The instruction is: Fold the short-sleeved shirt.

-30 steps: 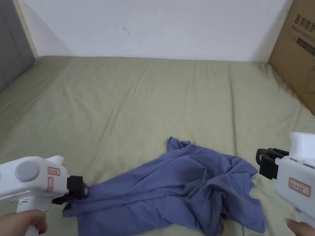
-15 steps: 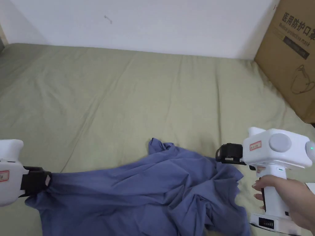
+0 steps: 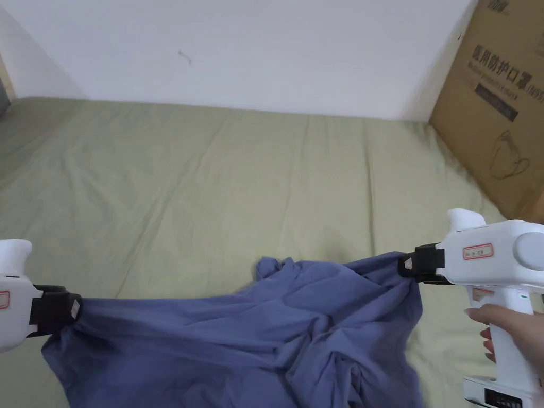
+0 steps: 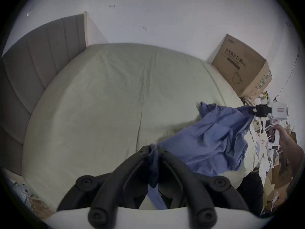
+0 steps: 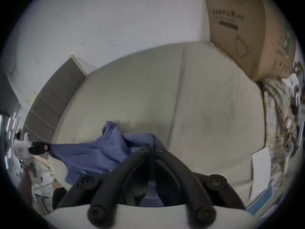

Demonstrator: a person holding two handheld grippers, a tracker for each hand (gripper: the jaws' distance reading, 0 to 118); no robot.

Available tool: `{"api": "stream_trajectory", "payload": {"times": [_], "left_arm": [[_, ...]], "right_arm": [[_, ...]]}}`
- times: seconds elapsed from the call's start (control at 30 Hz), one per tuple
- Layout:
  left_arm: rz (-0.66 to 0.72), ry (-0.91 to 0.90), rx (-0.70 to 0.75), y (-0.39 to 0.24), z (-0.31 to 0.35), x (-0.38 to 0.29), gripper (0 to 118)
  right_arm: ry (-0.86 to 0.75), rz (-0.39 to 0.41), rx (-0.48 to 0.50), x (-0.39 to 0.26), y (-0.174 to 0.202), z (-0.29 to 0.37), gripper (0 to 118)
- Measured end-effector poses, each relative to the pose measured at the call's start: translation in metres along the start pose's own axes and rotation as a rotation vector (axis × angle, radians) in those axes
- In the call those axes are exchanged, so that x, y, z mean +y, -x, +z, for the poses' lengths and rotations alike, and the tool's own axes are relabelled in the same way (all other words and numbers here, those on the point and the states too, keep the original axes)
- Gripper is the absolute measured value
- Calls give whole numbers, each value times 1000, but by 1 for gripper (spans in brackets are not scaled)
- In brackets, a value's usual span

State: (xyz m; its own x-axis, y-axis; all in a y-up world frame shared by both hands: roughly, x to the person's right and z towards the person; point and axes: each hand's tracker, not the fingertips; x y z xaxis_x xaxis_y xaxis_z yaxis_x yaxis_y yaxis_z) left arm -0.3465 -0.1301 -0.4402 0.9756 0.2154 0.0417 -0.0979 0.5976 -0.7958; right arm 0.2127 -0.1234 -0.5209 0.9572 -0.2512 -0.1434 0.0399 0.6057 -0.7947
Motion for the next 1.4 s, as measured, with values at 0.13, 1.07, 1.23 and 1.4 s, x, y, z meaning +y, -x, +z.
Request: {"api": "stream_trajectory", "payload": {"times": [0.13,1.07,1.23,1.4], "left_arm": [[-26,-108,-1,-6,46,39,6],[-50,-578,118,-53,85,347,6],[-30,-647,149,-53,27,387,6],[-66,-689,219,-52,-25,394,6]], "right_arm": [[-119,69,33,24,19,71,5],[-599,137,-229,336,52,155,5],[-682,183,-331,371,49,103,5],[-704,205,-384,376,40,77,5]]}}
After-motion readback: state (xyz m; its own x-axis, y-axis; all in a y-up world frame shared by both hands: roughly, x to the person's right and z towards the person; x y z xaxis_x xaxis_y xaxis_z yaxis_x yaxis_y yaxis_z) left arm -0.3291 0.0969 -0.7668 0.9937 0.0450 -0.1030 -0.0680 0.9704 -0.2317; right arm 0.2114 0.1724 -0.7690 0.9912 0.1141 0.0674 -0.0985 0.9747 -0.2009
